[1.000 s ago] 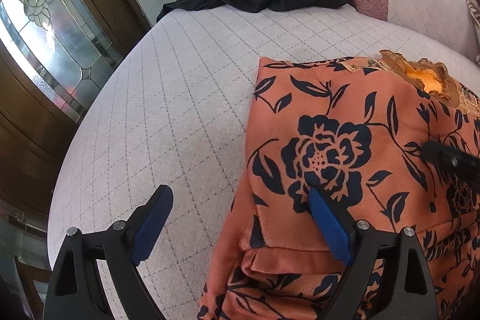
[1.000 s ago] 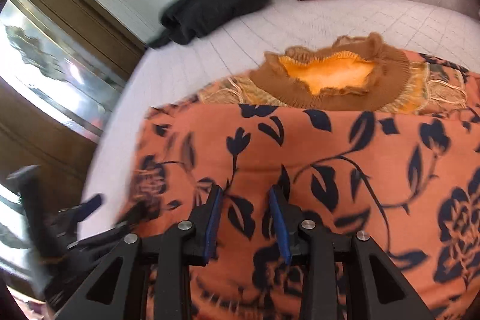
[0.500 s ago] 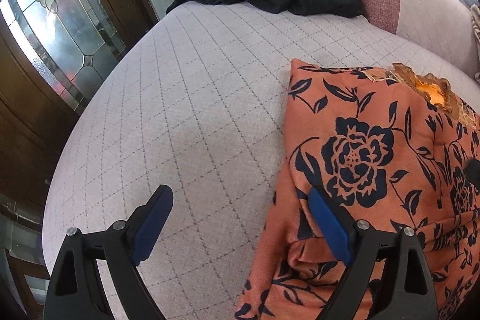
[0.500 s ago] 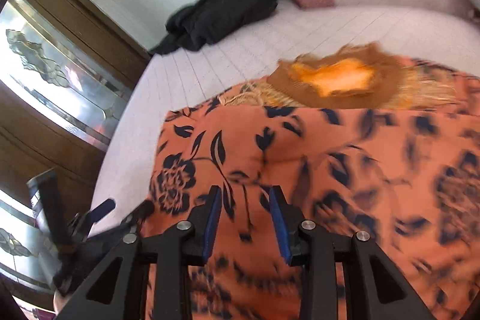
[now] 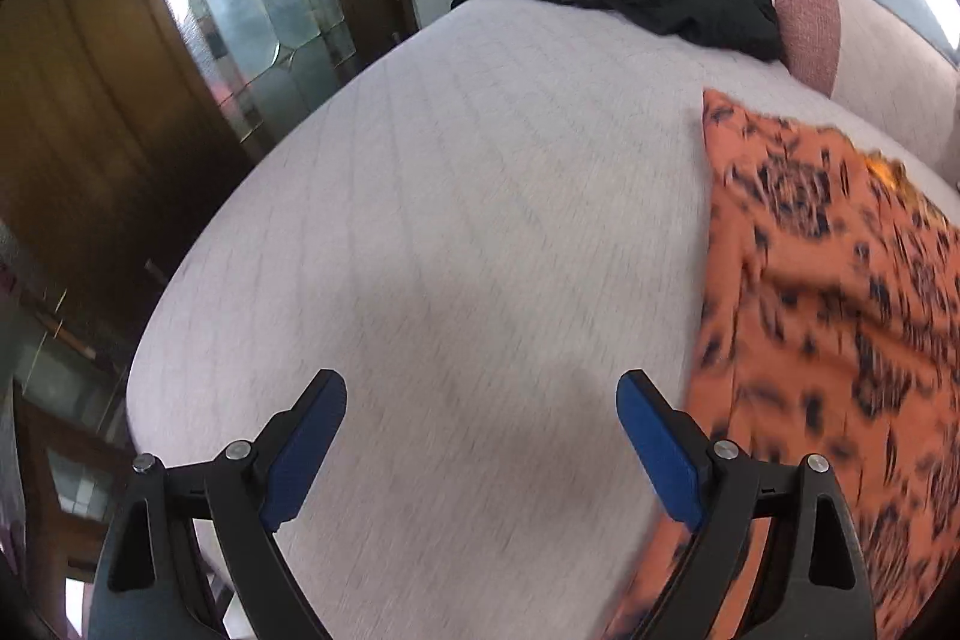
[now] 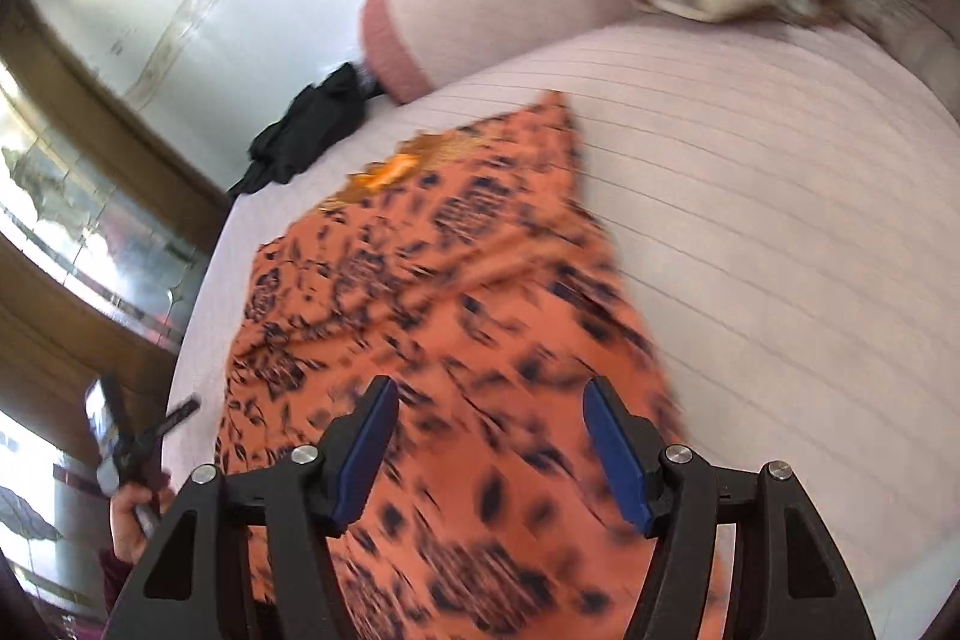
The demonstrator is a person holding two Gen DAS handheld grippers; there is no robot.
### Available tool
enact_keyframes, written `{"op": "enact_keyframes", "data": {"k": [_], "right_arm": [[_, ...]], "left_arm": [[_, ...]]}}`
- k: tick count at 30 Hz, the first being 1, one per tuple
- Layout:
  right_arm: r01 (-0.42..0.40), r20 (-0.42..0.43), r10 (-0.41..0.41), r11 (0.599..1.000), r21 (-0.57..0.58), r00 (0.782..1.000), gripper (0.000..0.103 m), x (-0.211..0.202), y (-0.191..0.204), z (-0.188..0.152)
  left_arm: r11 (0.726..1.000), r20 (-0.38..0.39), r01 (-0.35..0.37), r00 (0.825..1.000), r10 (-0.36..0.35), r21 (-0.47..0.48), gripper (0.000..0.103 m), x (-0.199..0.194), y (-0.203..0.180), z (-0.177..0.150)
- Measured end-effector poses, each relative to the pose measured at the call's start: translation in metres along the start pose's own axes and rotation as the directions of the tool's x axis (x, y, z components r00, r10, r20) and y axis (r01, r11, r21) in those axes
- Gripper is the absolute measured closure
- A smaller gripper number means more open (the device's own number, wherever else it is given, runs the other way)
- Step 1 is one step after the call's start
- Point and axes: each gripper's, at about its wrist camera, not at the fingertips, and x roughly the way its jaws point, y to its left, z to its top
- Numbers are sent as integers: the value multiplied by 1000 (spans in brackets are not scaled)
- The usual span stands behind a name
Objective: Fold small clothes
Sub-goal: 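Grasp the blouse hem with the left gripper while the right gripper grasps beside it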
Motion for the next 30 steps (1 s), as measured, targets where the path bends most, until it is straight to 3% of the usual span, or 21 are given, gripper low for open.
{"op": "enact_keyframes", "data": {"k": [2,8,9,13,14,18,22,27,30], "right_arm": [[13,-9,-13,1000,23,1000,35,-10,-17,-15],[62,-55,-60,997,41,997,35,-14,-41,-47],[60,-58,-58,997,42,997,35,-14,-43,-52],[89,-55,-87,995,49,995,35,-19,-57,-66],[95,-57,-92,994,57,994,35,-19,-61,-68],[111,-79,-104,990,87,991,35,-19,-76,-78],[114,-109,-103,989,96,989,35,-11,-81,-83],[108,-127,-95,989,101,987,35,-4,-78,-89],[113,-144,-99,989,94,985,35,-1,-75,-92]], "left_arm": [[998,-16,59,998,-60,-19,11,-11,9,-19],[994,-57,112,992,-112,-8,12,-42,22,-68],[993,-66,118,991,-117,4,16,-46,22,-75],[986,-110,162,981,-158,30,49,-52,23,-94],[985,-118,172,979,-167,27,50,-52,25,-98],[988,-129,153,980,-149,22,49,-52,27,-104],[978,-162,207,966,-200,29,29,-52,24,-111],[968,-202,225,959,-199,113,28,-48,2,-121],[960,-247,266,940,-237,91,28,-41,-2,-127]]}}
